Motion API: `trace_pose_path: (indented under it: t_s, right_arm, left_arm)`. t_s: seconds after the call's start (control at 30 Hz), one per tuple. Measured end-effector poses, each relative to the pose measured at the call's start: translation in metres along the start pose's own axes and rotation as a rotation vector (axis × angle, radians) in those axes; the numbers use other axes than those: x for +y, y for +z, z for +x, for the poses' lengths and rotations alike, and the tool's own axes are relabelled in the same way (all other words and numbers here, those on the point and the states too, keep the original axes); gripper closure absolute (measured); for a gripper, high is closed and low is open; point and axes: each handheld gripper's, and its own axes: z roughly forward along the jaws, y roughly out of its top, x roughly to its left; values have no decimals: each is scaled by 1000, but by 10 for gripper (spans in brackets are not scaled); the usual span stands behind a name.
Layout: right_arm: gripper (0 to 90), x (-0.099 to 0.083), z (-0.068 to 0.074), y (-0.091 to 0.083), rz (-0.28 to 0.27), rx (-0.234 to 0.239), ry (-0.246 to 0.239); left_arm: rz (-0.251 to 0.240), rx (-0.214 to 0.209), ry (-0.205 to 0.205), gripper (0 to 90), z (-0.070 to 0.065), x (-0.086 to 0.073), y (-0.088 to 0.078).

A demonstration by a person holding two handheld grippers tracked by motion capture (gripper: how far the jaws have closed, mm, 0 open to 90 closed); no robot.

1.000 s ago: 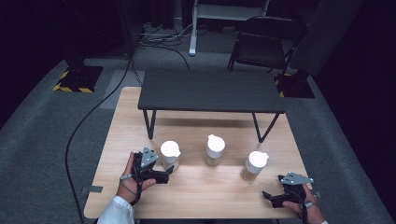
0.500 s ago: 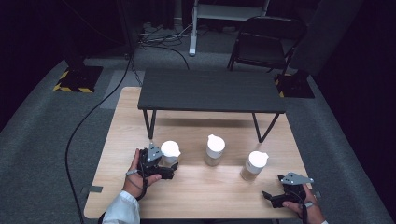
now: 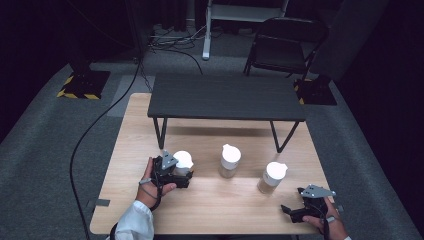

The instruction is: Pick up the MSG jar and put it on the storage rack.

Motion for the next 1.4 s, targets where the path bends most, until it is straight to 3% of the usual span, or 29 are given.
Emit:
trace_pose_path:
  t_s: [0.2,0.4,0.47,0.73,1.03,1.4]
  right_arm:
    - [0,0,0,0,0,0,0]
    - [0,0,0,0,0,0,0]
    - [0,0,0,0,0,0,0]
    - [0,0,0,0,0,0,0]
    - [0,0,0,0,0,0,0]
    - [0,0,0,0,0,0,0]
  left_arm:
    - [-19,1,-7,55,-1,-3,2]
    - [-58,3,1,300,-6,-8,-1]
    - [-53,17,23,301,-8,-7,-1]
    - [-36,32,41,304,-12,-4,-4]
    - [-84,25,28,304,-12,-3,-15]
    - [-125,32,58,304,-23,10,-37]
